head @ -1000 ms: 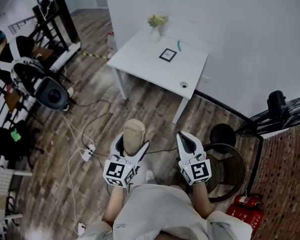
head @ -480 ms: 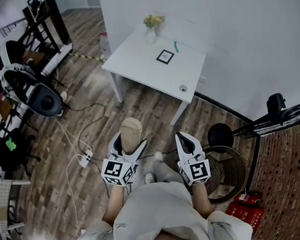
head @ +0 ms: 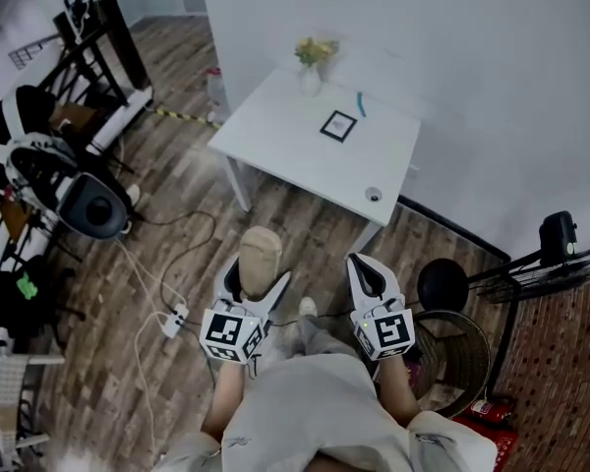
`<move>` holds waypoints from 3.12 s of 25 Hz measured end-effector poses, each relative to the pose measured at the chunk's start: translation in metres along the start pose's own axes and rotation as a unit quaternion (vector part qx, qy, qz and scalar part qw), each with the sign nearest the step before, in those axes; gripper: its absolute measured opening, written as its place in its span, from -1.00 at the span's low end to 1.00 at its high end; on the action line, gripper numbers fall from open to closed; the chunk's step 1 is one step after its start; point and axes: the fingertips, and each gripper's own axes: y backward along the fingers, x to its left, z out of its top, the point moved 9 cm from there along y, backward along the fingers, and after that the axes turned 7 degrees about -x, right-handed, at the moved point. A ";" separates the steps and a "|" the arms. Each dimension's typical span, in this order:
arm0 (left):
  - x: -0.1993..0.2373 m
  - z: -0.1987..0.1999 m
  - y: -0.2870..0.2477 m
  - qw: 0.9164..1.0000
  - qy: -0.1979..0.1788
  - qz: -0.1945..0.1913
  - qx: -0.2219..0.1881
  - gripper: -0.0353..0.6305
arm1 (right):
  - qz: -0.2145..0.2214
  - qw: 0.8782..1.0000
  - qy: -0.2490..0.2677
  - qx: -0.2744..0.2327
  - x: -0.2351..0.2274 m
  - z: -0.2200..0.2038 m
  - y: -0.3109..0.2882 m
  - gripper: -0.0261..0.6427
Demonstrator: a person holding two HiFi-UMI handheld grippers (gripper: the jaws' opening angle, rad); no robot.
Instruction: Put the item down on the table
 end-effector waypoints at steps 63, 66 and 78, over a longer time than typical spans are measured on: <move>0.135 0.004 -0.418 0.991 -0.001 -0.120 0.057 0.35 | -0.103 0.994 -0.013 0.026 -0.253 -0.033 -0.278 -0.91; 0.145 0.002 -0.441 0.988 0.004 -0.141 0.065 0.35 | -0.121 0.992 -0.015 0.036 -0.260 -0.037 -0.292 -0.91; 0.161 -0.020 -0.519 0.974 0.015 -0.202 0.104 0.35 | -0.180 0.981 -0.028 0.064 -0.294 -0.058 -0.326 -0.91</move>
